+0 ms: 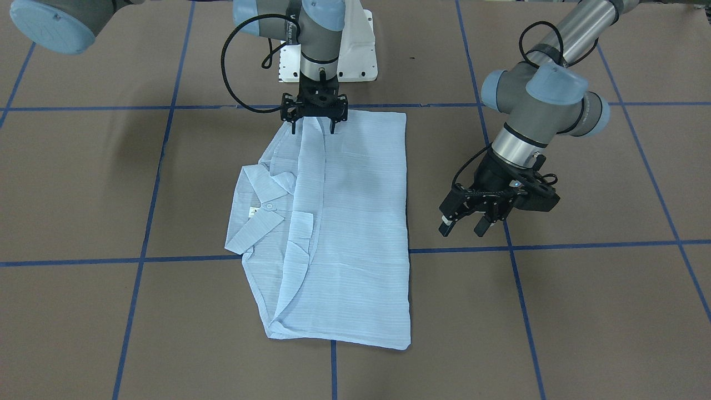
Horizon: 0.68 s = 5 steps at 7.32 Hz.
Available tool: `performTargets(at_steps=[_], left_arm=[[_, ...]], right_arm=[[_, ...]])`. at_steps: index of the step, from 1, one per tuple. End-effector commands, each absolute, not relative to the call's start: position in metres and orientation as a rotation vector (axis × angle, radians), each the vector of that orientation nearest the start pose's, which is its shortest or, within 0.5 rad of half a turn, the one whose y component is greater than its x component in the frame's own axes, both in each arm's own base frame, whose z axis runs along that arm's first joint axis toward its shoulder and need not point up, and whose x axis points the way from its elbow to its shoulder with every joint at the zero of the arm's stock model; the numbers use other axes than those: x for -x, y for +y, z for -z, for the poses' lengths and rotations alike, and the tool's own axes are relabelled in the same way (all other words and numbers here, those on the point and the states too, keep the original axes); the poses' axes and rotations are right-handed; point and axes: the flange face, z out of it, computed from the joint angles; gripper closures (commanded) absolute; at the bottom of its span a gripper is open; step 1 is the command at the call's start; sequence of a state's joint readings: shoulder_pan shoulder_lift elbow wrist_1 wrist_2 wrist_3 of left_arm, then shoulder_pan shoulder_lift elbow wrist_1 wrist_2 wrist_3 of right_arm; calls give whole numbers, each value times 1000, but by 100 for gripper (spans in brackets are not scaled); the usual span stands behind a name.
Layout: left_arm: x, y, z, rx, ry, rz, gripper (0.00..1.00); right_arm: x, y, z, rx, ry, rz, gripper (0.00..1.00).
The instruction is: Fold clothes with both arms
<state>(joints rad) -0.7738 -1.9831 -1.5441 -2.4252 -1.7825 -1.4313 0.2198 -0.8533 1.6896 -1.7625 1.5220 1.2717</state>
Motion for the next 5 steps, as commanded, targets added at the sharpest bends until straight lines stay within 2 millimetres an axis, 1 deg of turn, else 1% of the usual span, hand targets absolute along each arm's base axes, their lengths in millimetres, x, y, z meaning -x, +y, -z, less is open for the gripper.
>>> performTargets(at_steps=[1, 3, 4, 5], left_arm=[[-393, -540, -341, -380, 1201, 421, 0], [-394, -540, -340, -375, 1204, 426, 0], [-394, -540, -340, -375, 1204, 426, 0], [-393, -539, -341, -375, 1203, 426, 0]], right_arm=[[635, -280, -218, -209, -540, 149, 0], [631, -277, -234, -190, -477, 157, 0], [625, -277, -237, -179, -446, 157, 0], [600, -271, -247, -172, -426, 160, 0]])
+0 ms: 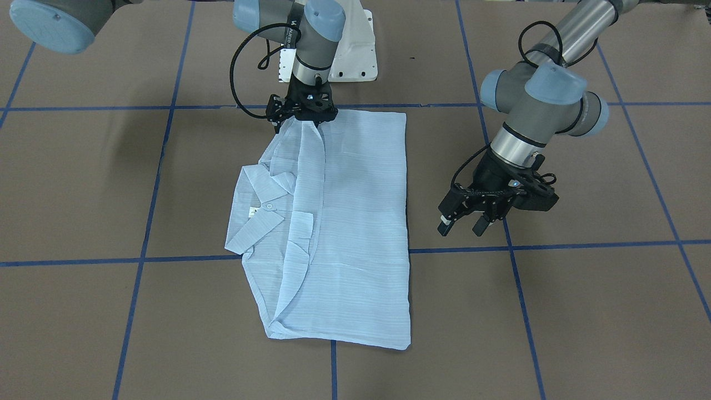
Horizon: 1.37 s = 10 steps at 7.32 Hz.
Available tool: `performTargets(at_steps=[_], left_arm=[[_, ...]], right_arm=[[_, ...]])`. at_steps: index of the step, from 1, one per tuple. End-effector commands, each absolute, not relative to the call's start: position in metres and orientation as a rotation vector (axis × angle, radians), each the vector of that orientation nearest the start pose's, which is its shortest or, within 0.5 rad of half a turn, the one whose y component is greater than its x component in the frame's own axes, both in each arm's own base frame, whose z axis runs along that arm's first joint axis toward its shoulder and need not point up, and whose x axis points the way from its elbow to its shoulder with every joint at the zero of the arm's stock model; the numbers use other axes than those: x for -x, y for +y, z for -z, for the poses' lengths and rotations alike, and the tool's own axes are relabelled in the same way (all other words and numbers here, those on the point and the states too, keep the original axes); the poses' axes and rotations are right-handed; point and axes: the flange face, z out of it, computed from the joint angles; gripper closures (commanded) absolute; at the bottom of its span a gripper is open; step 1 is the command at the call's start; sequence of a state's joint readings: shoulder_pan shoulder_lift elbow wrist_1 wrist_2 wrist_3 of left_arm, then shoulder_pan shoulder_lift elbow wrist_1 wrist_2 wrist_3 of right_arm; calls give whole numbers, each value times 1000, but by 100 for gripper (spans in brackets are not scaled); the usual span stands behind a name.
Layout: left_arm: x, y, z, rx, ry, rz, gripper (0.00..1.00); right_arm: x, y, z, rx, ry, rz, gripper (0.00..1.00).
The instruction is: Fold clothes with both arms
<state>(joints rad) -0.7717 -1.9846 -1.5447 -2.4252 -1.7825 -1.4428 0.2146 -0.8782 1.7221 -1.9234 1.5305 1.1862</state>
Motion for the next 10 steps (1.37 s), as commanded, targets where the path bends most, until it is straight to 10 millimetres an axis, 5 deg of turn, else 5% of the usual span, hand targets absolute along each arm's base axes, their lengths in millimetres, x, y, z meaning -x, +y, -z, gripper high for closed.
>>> performTargets(at_steps=[1, 2, 5, 6, 8, 10], left_arm=[[-394, -540, -340, -375, 1204, 426, 0], [-392, -540, -338, -378, 1208, 426, 0], [-390, -539, -332, -371, 1193, 432, 0], [-391, -540, -331, -372, 1194, 431, 0], [-387, -538, -325, -378, 1204, 430, 0], [-387, -537, -328, -376, 1200, 431, 0]], right_arm=[[556, -263, -270, -172, -418, 166, 0], [523, -252, -283, -171, -415, 181, 0], [523, -242, -273, -161, -428, 181, 0], [518, -262, -270, -168, -443, 140, 0], [525, -267, -228, -89, -618, -276, 0], [552, -251, -220, 97, -770, -743, 0]])
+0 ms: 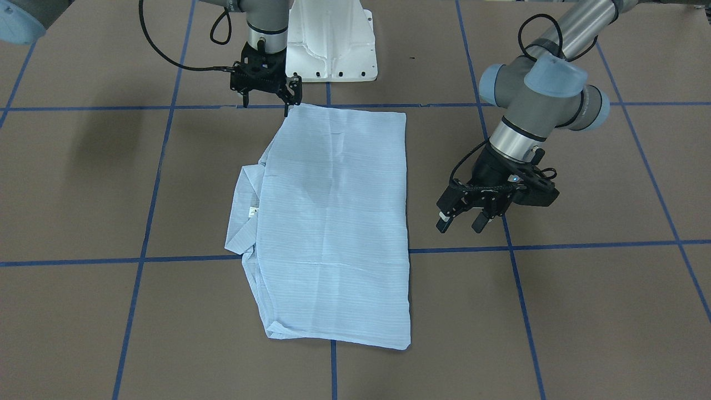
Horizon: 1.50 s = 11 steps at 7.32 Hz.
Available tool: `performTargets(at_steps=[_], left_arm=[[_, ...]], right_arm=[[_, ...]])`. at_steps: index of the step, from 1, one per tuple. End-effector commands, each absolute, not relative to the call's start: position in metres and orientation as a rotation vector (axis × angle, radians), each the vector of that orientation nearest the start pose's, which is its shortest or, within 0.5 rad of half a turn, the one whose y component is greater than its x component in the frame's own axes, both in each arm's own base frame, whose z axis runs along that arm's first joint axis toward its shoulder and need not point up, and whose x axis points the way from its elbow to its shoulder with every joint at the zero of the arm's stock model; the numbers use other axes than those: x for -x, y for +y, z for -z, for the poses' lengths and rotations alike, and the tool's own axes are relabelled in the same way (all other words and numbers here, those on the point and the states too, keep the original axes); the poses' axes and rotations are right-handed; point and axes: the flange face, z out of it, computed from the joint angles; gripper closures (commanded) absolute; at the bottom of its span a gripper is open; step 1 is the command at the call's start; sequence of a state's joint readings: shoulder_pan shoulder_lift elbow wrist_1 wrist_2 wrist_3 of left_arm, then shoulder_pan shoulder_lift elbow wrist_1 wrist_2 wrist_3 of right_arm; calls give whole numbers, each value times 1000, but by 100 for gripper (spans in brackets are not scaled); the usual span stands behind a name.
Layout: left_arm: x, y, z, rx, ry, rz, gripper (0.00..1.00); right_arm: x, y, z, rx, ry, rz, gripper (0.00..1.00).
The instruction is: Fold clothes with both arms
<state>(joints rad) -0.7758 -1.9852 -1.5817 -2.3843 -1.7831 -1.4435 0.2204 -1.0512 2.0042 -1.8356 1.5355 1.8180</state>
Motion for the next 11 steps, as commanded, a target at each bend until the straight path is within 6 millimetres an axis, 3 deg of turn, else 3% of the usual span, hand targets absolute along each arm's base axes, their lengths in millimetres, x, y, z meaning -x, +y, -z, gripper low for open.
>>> performTargets(at_steps=[1, 3, 4, 5, 11], left_arm=[[-387, -537, -329, -375, 1197, 432, 0], [-386, -537, -328, -376, 1198, 434, 0], [-386, -537, -328, -377, 1198, 435, 0], [-387, -537, -331, -377, 1191, 438, 0], [-387, -538, -328, -386, 1194, 441, 0]], right_arm=[[559, -249, -219, 179, -792, -919, 0], [572, -247, -222, 307, -811, -1162, 2], [597, -245, -227, 360, -805, -1259, 2], [609, -240, -225, 366, -803, -1272, 2], [613, -227, -238, 377, -762, -1287, 6]])
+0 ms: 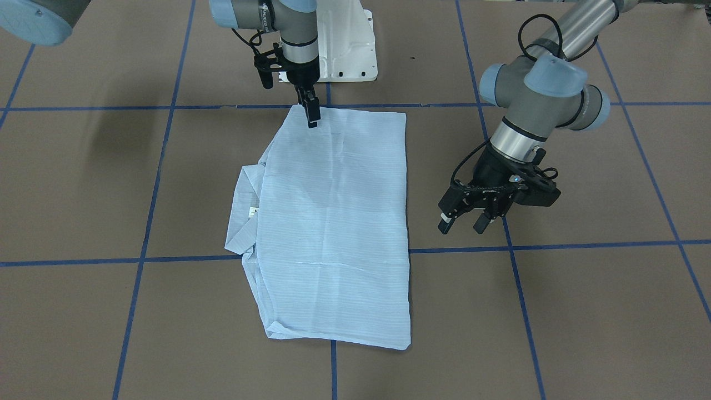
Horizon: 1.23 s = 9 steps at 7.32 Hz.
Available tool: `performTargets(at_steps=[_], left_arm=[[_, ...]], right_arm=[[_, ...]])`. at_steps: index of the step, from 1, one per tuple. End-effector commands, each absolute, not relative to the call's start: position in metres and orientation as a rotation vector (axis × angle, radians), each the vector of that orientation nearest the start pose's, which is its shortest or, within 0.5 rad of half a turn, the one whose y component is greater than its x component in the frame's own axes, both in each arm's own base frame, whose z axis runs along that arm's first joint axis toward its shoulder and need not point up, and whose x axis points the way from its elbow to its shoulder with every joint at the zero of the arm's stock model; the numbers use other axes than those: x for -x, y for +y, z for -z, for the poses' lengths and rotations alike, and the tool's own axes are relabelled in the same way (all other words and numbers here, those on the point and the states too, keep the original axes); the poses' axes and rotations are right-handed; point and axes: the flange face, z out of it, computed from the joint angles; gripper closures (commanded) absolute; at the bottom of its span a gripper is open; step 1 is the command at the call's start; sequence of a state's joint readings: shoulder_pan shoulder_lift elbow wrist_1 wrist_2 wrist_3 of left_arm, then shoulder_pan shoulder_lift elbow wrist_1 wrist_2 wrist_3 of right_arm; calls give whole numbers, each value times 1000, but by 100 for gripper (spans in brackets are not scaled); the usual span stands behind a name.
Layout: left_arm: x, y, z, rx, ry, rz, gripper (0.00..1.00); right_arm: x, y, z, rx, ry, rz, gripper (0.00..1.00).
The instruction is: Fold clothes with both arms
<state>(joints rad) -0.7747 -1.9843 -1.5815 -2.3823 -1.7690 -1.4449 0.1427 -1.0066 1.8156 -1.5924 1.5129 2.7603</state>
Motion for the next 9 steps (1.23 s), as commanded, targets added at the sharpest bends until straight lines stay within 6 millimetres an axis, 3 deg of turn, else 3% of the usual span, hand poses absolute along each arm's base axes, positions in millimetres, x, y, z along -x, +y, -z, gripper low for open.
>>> performTargets(at_steps=[1, 3, 4, 5, 6, 7, 9], left_arm=[[-388, -539, -328, -394, 1191, 447, 0], [-388, -539, -329, -393, 1190, 447, 0], [-388, -539, -327, -395, 1193, 446, 0], [-388, -539, -327, -395, 1193, 446, 0], [-388, -539, -329, -393, 1190, 447, 0], [-388, -539, -329, -393, 1190, 447, 0], [-388, -539, -329, -392, 1189, 447, 0]], right_arm=[[614, -224, -239, 377, -759, -1282, 5], [616, -219, -240, 378, -754, -1275, 7], [617, -216, -242, 377, -749, -1270, 13], [618, -213, -243, 379, -748, -1267, 34], [617, -213, -244, 377, -746, -1266, 90], [617, -213, -244, 374, -747, -1254, 100], [615, -214, -242, 374, -754, -1249, 100]])
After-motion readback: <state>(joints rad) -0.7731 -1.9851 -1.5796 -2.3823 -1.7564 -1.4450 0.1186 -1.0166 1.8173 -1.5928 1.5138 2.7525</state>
